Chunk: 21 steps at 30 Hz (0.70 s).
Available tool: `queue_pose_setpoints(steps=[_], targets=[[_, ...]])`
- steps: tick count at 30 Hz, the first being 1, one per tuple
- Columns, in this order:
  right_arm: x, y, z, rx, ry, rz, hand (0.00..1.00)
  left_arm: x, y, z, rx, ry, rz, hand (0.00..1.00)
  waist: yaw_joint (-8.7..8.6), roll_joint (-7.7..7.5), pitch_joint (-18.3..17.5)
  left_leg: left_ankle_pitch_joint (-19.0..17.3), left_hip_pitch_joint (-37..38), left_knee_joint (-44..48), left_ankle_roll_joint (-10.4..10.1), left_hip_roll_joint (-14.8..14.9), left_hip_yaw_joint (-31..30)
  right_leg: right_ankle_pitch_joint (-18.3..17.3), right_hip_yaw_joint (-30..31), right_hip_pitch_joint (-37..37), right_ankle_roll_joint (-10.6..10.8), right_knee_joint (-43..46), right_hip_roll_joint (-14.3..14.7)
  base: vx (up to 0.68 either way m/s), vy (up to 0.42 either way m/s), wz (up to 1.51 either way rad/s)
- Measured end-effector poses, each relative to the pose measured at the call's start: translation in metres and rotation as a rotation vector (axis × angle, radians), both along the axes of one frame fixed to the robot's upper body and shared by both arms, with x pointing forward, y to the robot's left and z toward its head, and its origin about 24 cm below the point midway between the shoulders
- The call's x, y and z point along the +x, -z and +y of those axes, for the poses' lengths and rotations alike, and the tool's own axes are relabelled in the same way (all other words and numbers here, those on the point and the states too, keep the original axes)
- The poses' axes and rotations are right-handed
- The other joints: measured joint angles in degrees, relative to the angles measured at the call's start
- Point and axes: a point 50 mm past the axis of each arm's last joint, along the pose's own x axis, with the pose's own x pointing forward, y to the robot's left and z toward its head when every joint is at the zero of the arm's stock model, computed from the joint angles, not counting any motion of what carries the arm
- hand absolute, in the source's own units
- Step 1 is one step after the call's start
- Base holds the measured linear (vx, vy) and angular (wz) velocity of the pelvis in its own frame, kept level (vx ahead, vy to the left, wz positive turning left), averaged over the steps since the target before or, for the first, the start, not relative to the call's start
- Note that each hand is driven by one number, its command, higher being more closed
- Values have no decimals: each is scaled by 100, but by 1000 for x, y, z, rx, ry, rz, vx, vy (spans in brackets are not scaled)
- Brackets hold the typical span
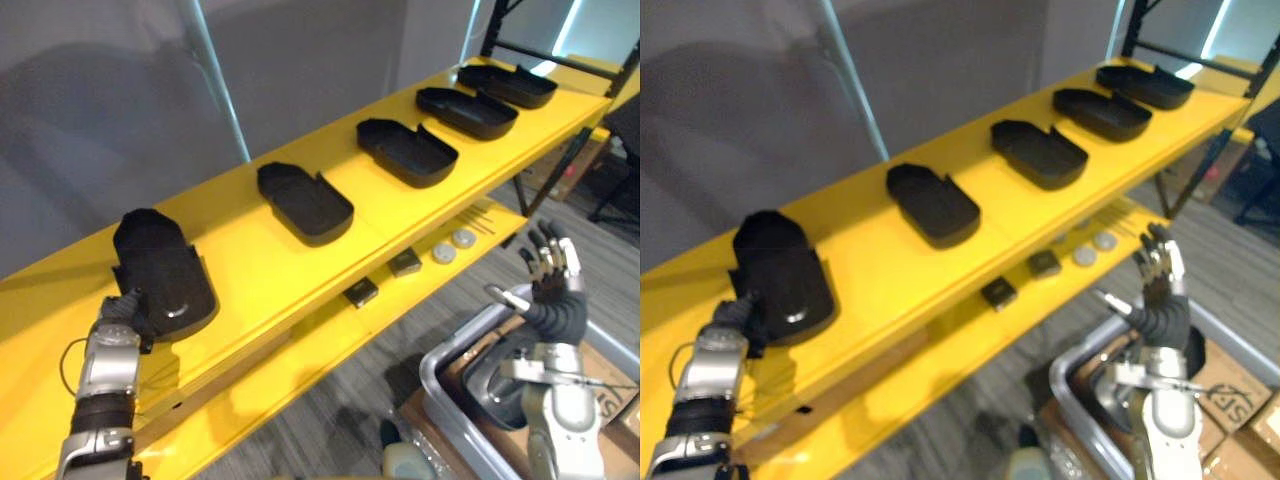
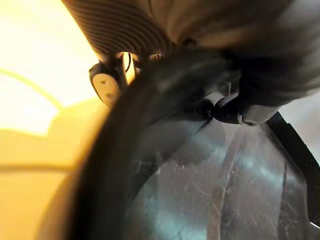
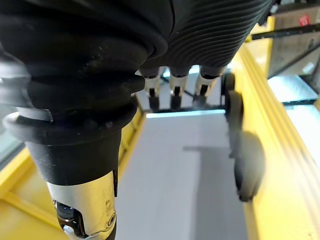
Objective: Walk over and take plastic housings, then place them on the shelf
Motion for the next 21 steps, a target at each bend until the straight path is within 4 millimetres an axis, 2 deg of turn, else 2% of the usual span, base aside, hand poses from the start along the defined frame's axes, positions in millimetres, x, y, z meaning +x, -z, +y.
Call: queue_pose_setpoints(steps=[8,9,14,21], targets=[[-3,4,-1,3,5,20,0,-5,4,6,-29,-3,36,100,-5,34,19,-10,4,19,3,44,121,-39,62,-78,-41,70,81,-9,-16,-7],[-4,4,-1,3,5,20,0,-5,5,6,-31,-5,41,0,-9,48,27,-10,5,19,3,47,129,-40,68,-82,-43,71,85,0,0,0],[-4,3,-1,4,4,20,0,-7,8,7,-41,-19,55,0,-18,135,96,-8,-21,20,5,49,168,-55,112,-176,-40,144,88,0,2,-4],[-4,3,-1,7,12,22,0,-9,8,9,-31,-86,24,0,-20,121,111,-9,-19,17,8,58,165,-68,106,-179,-35,153,92,0,0,0]])
